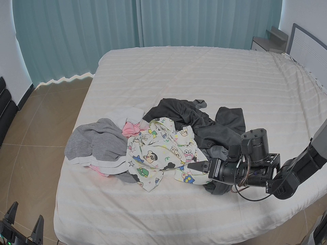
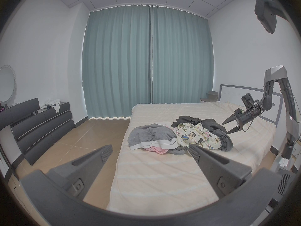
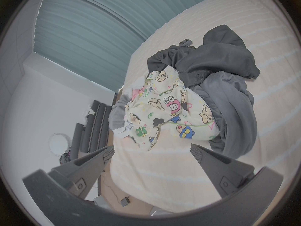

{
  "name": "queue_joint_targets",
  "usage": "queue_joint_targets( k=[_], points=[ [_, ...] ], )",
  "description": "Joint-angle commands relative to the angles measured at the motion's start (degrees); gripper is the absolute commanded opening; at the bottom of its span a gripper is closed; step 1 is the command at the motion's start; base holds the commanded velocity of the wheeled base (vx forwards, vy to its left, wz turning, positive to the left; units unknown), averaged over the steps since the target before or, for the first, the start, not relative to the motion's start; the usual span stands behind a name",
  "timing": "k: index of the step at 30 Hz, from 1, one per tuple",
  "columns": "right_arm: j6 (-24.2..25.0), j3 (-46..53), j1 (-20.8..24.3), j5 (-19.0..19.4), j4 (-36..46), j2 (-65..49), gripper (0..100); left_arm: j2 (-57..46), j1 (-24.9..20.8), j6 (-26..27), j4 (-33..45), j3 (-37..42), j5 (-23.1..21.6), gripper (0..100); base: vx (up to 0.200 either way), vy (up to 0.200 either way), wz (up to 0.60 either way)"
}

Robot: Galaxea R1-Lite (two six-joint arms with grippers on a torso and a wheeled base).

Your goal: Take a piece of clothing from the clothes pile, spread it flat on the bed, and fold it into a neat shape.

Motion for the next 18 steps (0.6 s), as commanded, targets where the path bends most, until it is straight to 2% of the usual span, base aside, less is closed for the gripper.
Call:
queue_joint_targets(
  k=[1,11,18],
  points=[
    [-0.24,0.09,-0.24,-1.52,-0.62,2.62,100,-0.75,0.01,-0.08,-0.03,0.57,0.0,100,0.0,0.0,0.0],
    [-5.68,0.09,-3.49,-6.79,-0.8,8.25,100,-0.75,0.01,-0.17,-0.03,0.57,0.0,100,0.0,0.0,0.0],
    [-6.48,0.44,-4.72,-7.58,-3.26,9.57,100,-0.75,0.01,-0.17,-0.03,0.57,0.0,100,0.0,0.0,0.0]
  ],
)
